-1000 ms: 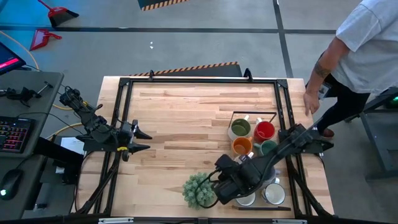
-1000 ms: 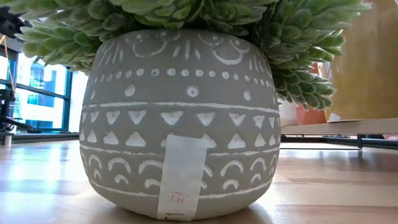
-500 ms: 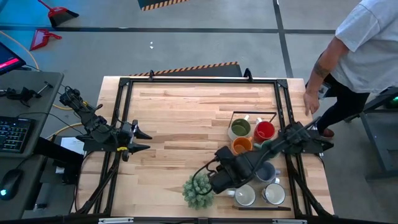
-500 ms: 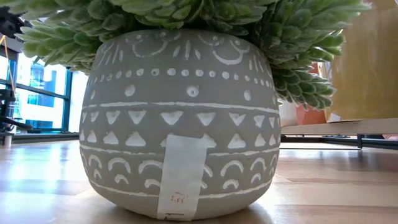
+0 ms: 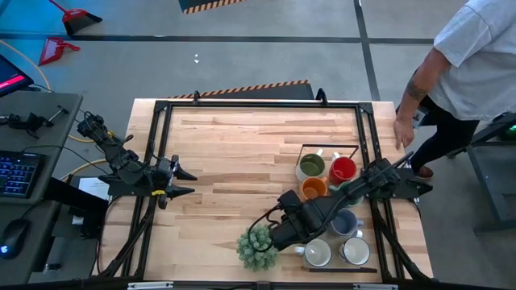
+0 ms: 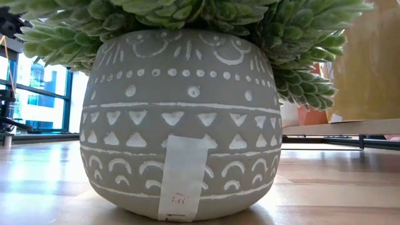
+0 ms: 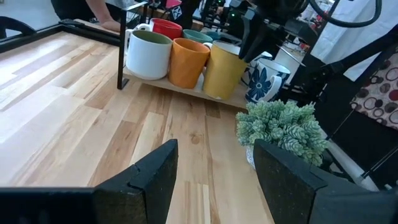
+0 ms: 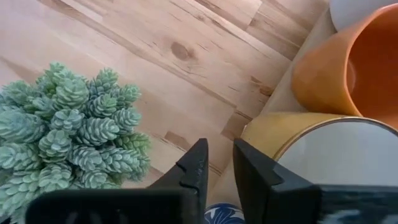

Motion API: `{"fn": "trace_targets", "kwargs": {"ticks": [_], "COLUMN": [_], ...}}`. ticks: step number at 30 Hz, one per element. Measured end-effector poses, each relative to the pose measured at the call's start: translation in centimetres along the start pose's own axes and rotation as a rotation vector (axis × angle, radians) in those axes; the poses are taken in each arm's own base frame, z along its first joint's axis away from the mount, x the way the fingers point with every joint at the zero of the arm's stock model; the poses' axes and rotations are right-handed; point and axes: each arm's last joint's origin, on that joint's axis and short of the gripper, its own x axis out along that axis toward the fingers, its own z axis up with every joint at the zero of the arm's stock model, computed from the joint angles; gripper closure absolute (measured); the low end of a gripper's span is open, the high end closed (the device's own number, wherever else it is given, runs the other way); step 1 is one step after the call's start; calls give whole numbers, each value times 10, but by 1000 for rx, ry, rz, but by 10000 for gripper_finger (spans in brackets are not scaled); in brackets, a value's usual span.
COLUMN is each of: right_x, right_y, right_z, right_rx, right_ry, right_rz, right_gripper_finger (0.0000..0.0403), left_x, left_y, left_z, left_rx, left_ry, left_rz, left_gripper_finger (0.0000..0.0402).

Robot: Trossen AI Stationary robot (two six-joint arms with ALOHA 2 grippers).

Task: Place coffee mugs
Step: Adjust the mugs on the shelf

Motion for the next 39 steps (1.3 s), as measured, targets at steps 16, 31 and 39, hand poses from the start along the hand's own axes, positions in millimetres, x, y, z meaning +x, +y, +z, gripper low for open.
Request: {"fn": "trace_targets", "kwargs": {"ticks": [16,31,39], "right_x": [1,3,3], "right_y": [-3,-2,-2], "right_z": [-1,-2,-2], "right_rx": [36,57,80], "right_ry": [37,40,43], "right_rz": [-38,-43,-44], "right_gripper_finger": [391,391,391], "left_x": [0,0,0], "left_y": [0,0,0], "left_z": [0,0,0], "left_rx": [0,0,0], "left_ry": [0,0,0], "left_rz": [0,0,0], "left_gripper_finger": [204,204,204]}}
